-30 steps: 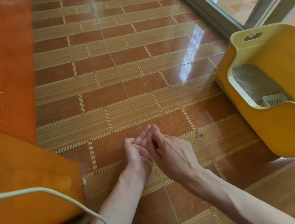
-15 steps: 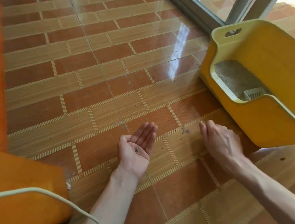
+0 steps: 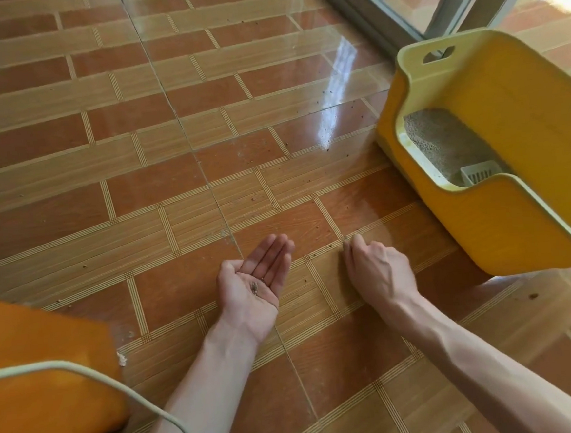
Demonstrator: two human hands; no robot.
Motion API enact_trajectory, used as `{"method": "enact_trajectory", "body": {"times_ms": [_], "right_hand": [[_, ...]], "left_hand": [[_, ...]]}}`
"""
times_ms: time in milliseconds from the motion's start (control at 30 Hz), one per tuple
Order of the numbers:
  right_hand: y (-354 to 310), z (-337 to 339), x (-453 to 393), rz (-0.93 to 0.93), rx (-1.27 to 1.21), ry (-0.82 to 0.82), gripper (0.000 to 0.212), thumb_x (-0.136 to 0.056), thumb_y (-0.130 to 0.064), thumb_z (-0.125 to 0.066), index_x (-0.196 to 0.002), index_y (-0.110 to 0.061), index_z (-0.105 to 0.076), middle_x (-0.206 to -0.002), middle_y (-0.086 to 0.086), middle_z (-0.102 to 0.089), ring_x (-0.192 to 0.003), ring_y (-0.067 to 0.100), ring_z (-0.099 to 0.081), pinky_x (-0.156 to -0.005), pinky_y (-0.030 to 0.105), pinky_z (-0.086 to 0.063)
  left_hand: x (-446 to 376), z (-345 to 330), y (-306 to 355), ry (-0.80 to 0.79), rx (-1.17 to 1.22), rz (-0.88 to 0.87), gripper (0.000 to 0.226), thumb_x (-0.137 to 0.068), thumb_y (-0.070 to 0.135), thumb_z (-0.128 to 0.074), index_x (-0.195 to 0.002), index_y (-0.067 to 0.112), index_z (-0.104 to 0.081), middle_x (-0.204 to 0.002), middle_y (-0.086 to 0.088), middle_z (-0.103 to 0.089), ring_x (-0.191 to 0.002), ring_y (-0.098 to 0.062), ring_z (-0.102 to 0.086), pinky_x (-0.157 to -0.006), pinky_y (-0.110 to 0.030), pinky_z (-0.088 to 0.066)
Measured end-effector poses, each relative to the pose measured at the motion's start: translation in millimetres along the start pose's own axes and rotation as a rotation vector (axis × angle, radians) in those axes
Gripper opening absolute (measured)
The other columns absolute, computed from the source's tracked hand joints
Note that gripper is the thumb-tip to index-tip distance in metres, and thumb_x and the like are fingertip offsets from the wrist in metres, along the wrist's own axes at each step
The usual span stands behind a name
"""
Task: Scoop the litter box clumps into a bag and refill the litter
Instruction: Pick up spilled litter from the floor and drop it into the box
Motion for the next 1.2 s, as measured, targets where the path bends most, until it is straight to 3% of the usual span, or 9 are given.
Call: {"method": "enact_trajectory", "body": {"times_ms": [200, 400, 533, 633, 800, 900, 1000, 1100, 1200], "right_hand": [[-3, 17, -25, 0.087, -0.111, 0.114, 0.037, -0.108, -0.041, -0.026, -0.082, -0.02, -0.041, -0.058, -0.005, -0.049, -0.044, 0.02, -0.055, -0.047, 0.037, -0.054], [-23, 8, -70, 0.295, 0.03, 0.066, 0.04, -0.104, -0.056, -0.031, -0.096, -0.018, -0.041, -0.076, 0.0, -0.055, -0.053, 0.02, -0.055, -0.047, 0.034, -0.051], [-41, -1, -74, 0.488, 0.042, 0.056, 0.035, -0.106, -0.044, -0.037, -0.103, -0.012, -0.049, -0.08, 0.003, -0.052, -0.059, 0.024, -0.058, -0.047, 0.035, -0.05], [-44, -6, -61, 0.676, 0.07, 0.034, 0.022, -0.106, -0.03, -0.041, -0.097, -0.011, -0.049, -0.076, 0.002, -0.046, -0.053, 0.022, -0.049, -0.043, 0.033, -0.042], [-27, -8, -32, 0.817, 0.079, 0.03, 0.018, -0.102, -0.029, -0.043, -0.094, -0.013, -0.046, -0.074, 0.002, -0.049, -0.049, 0.02, -0.046, -0.037, 0.028, -0.038], [-16, 1, -21, 0.737, 0.016, 0.054, 0.023, -0.104, -0.03, -0.038, -0.091, -0.014, -0.048, -0.074, -0.002, -0.048, -0.049, 0.018, -0.047, -0.036, 0.03, -0.043], [8, 16, -11, 0.445, -0.103, 0.148, 0.026, -0.108, -0.031, -0.037, -0.087, -0.017, -0.045, -0.071, -0.01, -0.044, -0.049, 0.012, -0.044, -0.04, 0.034, -0.049], [25, 13, 4, 0.243, -0.055, 0.141, 0.042, -0.106, -0.054, -0.03, -0.082, -0.021, -0.042, -0.065, -0.01, -0.047, -0.046, 0.011, -0.049, -0.039, 0.03, -0.046], [23, 0, 18, 0.243, 0.1, 0.071, 0.064, -0.093, -0.081, -0.024, -0.089, -0.021, -0.048, -0.071, -0.008, -0.055, -0.051, 0.013, -0.059, -0.039, 0.027, -0.047]], "left_hand": [[3, 2, 5, -0.004, -0.011, -0.009, 0.051, -0.096, 0.014, -0.027, -0.113, -0.009, -0.069, -0.118, -0.025, -0.073, -0.106, -0.035, -0.074, -0.088, -0.035, -0.06], [2, 3, 6, 0.01, -0.024, -0.017, 0.051, -0.097, 0.015, -0.026, -0.113, -0.008, -0.069, -0.118, -0.025, -0.073, -0.106, -0.035, -0.074, -0.086, -0.035, -0.061], [1, 3, 5, 0.005, -0.035, -0.018, 0.051, -0.097, 0.015, -0.026, -0.113, -0.008, -0.069, -0.117, -0.025, -0.073, -0.105, -0.035, -0.074, -0.085, -0.035, -0.062], [1, 5, 6, 0.008, -0.038, -0.021, 0.051, -0.097, 0.015, -0.026, -0.114, -0.008, -0.068, -0.118, -0.025, -0.072, -0.107, -0.035, -0.073, -0.087, -0.035, -0.061], [0, 7, 6, 0.01, -0.014, -0.026, 0.052, -0.096, 0.015, -0.026, -0.116, -0.008, -0.068, -0.119, -0.024, -0.072, -0.109, -0.034, -0.073, -0.089, -0.035, -0.06], [0, 5, 5, 0.011, -0.011, -0.023, 0.052, -0.096, 0.015, -0.026, -0.116, -0.007, -0.068, -0.119, -0.024, -0.073, -0.108, -0.034, -0.073, -0.089, -0.035, -0.06], [0, 4, 5, 0.004, -0.01, -0.023, 0.052, -0.096, 0.015, -0.026, -0.113, -0.008, -0.069, -0.118, -0.024, -0.073, -0.107, -0.035, -0.073, -0.089, -0.036, -0.06], [0, 4, 5, 0.002, -0.015, -0.027, 0.053, -0.096, 0.015, -0.026, -0.109, -0.008, -0.072, -0.118, -0.025, -0.073, -0.107, -0.035, -0.073, -0.089, -0.036, -0.06], [-1, 5, 2, 0.004, -0.023, -0.023, 0.056, -0.097, 0.015, -0.026, -0.101, -0.008, -0.076, -0.117, -0.025, -0.073, -0.106, -0.035, -0.074, -0.086, -0.036, -0.062]]}}
Point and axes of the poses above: each hand's wrist, its own x-axis away from the middle knuckle, its own z-axis out of the back of the hand, y = z × x, the point moved 7 cm from there along -x, towards the middle knuckle
